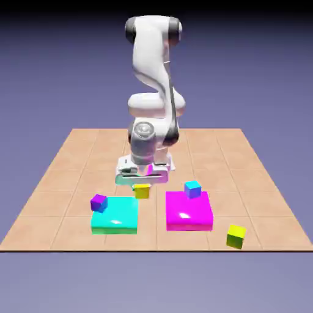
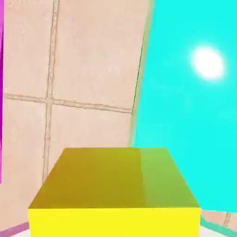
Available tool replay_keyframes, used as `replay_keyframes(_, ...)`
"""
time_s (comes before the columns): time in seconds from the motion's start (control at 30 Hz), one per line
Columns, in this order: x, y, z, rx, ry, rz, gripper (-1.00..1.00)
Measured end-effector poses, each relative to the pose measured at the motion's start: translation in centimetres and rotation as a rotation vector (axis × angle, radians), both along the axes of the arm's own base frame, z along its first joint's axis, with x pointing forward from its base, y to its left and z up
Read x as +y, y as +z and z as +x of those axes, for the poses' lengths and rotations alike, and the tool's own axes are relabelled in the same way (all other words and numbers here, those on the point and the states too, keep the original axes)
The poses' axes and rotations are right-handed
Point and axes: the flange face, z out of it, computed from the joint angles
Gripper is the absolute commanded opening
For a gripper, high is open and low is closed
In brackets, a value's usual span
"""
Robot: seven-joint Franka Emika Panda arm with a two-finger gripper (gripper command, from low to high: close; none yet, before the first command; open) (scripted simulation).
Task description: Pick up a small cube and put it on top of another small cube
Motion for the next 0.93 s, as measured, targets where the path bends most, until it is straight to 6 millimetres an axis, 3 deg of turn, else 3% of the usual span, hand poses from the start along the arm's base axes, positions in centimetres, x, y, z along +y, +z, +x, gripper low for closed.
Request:
replay_keyframes(0.17, 6.0, 0.9, 5.4, 0.008, 0.243, -0.009, -1.0)
replay_keyframes(0.37, 15.6, 1.8, 10.1, 0.017, 0.539, -0.003, -1.0)
replay_keyframes(0.53, 24.7, 2.6, 12.1, 0.023, 0.776, 0.016, -1.0)
replay_keyframes(0.7, 33.7, 3.5, 12.4, 0.026, 0.994, 0.046, -1.0)
replay_keyframes(0.73, 33.7, 3.5, 12.4, 0.026, 0.994, 0.046, -1.0)
replay_keyframes(0.83, 32.6, -3.1, 12.1, 0.026, 0.994, 0.046, -1.0)
replay_keyframes(0.87, 32.6, -3.4, 12.1, 0.026, 0.994, 0.046, 1.0)
replay_keyframes(0.93, 32.6, -3.4, 12.1, 0.025, 0.995, 0.044, 1.0)
